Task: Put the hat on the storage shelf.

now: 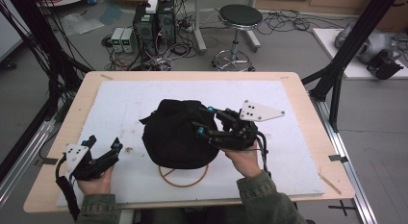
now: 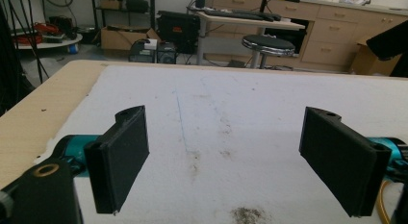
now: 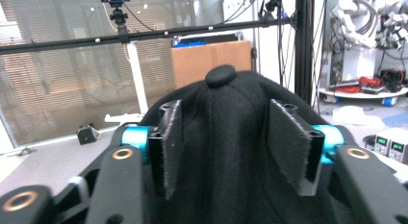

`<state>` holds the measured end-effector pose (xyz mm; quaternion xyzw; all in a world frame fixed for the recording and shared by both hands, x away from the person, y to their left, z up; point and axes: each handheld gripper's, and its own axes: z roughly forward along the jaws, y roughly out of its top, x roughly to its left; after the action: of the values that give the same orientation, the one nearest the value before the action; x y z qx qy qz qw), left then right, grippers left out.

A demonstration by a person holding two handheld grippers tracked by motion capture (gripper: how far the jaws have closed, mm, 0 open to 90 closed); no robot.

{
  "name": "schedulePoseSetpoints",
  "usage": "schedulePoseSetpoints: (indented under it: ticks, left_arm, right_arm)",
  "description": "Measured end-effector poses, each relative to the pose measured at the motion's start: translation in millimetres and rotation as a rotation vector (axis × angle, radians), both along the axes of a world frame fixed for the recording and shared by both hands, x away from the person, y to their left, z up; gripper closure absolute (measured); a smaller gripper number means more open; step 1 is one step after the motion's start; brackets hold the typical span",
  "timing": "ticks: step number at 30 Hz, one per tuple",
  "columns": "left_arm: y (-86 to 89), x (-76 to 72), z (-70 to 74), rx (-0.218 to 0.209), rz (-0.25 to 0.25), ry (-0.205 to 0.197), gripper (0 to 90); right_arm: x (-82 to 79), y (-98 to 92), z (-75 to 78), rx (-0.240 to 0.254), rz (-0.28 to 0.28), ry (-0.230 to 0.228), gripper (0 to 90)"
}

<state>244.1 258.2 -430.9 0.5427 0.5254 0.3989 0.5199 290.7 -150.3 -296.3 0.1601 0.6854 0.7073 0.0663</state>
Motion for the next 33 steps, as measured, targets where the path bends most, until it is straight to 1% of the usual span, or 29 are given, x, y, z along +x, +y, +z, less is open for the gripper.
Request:
schedulePoseSetpoints:
  ticks: [2,5,8,11,16,20,24,30,33]
  left_arm:
    - [0.0,0.0,0.0,0.001,-0.001,-0.001,17.8]
    - [0.3,-0.2,0.0,0.001,0.001,0.0,17.8]
    - [0.4,-0.1,0.0,0.001,0.0,-0.001,17.8]
    - [-0.1,0.1,0.0,0.0,-0.002,-0.003,17.8]
    - [-1.6,0.5,0.2,0.0,-0.004,-0.005,17.8]
    - [-1.7,1.0,-0.1,0.002,-0.005,-0.004,17.7]
    - [-1.3,1.2,-0.2,0.002,-0.007,0.0,17.8]
    - [-3.1,1.1,0.0,0.002,-0.01,-0.005,17.8]
    - [-3.4,1.0,0.0,0.001,-0.01,-0.006,17.7]
  right_arm:
    - [-0.3,-1.1,-0.3,0.013,-0.006,-0.016,42.7]
    - [-1.3,-3.9,-0.6,0.03,-0.03,-0.023,36.6]
    - [-1.6,-8.2,-1.3,0.033,-0.071,-0.029,30.8]
    - [-1.2,-14.2,-3.9,0.027,-0.108,-0.023,27.7]
    - [-1.0,-24.4,-9.9,0.027,-0.172,-0.027,22.0]
    - [0.0,-31.7,-13.1,0.02,-0.187,-0.024,21.3]
    - [-0.7,-39.6,-15.4,0.006,-0.229,-0.031,21.0]
    - [1.9,-53.9,-18.1,-0.017,-0.27,-0.026,20.3]
    - [1.4,-59.3,-20.0,-0.011,-0.294,-0.028,20.2]
